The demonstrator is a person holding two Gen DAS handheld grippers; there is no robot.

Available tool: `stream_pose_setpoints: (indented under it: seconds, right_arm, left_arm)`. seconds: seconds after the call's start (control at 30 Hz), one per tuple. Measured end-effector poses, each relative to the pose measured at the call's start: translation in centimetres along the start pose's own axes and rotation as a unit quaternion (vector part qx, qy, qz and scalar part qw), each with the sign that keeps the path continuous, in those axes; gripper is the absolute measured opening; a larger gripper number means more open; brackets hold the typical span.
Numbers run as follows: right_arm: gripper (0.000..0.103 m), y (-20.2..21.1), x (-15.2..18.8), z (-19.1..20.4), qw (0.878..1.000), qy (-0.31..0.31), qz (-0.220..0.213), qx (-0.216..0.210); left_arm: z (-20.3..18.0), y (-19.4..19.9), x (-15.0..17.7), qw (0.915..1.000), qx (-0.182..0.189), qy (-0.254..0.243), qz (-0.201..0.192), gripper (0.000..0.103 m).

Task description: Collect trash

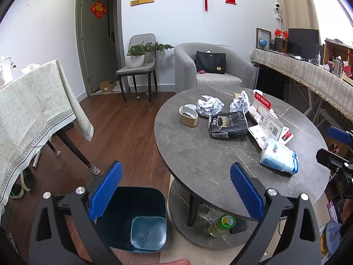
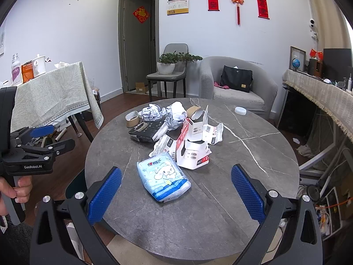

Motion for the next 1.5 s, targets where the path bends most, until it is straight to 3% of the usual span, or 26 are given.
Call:
stream_pose_setpoints:
  seconds: [1.33,1.5]
  right_arm:
    - [0.100,0.2,0.3,-0.5,1.000,0.000,0.002,0.004]
    - [0.100,0.2,0.4,-1.0,1.000,-0.001,0.006,0.007]
  left_arm:
    - [-0.2,-0.5,0.5,0.9998,-0.013,-0.009,0.009,0.100]
    - [-0.7,-1.3,0.7,0.9994,0.012,-0.014,0.030,0.099]
Point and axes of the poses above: each gripper's, at about its wrist camera, not at the fingertips, and y roughly against the way its jaws point, z to its left, x to its underside, the point moved 5 cm from there along -y, roughly the way its jaws point, and after that the axes turned 10 degrees about -x, right-handed, at the moved point
